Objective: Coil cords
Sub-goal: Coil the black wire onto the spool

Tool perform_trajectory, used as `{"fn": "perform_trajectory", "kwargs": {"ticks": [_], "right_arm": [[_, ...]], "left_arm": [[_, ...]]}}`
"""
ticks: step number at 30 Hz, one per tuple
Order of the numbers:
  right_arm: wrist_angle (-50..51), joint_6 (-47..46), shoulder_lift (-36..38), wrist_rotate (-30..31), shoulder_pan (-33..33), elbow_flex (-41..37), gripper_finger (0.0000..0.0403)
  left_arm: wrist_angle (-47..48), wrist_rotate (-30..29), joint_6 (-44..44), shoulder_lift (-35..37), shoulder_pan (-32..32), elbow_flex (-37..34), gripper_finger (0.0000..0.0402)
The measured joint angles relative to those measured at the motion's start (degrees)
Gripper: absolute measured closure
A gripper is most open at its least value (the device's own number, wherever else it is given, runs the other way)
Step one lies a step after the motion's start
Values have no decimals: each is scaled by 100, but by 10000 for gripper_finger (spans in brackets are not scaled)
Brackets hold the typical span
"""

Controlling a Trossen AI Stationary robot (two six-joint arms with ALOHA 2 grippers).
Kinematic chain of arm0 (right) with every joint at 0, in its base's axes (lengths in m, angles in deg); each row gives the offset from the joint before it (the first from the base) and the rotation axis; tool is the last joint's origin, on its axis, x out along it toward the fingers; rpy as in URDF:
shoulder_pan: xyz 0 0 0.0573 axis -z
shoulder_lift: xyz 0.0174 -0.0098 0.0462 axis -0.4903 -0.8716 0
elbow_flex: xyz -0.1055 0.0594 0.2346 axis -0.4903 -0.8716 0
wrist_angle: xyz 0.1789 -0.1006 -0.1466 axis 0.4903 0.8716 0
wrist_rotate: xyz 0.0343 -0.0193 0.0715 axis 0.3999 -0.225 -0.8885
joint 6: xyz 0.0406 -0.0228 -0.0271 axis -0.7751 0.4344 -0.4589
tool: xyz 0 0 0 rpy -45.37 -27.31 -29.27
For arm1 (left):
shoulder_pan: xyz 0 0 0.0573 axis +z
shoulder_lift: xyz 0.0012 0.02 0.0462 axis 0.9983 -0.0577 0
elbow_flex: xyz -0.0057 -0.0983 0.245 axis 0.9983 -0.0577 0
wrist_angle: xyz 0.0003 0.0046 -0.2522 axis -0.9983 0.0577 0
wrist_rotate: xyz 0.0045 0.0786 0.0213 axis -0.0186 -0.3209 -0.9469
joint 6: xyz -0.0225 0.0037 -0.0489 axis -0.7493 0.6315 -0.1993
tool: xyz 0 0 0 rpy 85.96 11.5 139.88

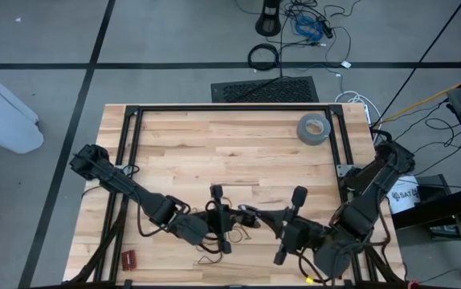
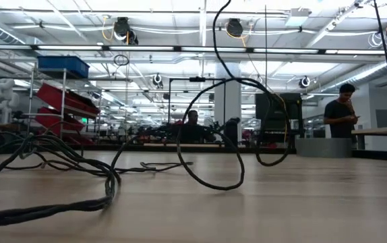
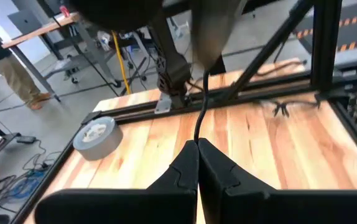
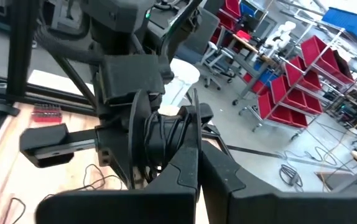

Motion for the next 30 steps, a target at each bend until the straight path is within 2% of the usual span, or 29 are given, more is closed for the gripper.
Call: {"fn": "perform_trajectory", "kwargs": {"ticks": [12,23,30], "right_arm": [[28,-105,65,17,-188,0,403],[2,-72,67,22,-193,0,403],[16,-53,90,54,-193,0,403]], "left_arm": [[362,-2,-15,4,-58,2,394],[480,-25,17,35,-264,2,264],[471,-28,-13,79,-297,2,223]]}}
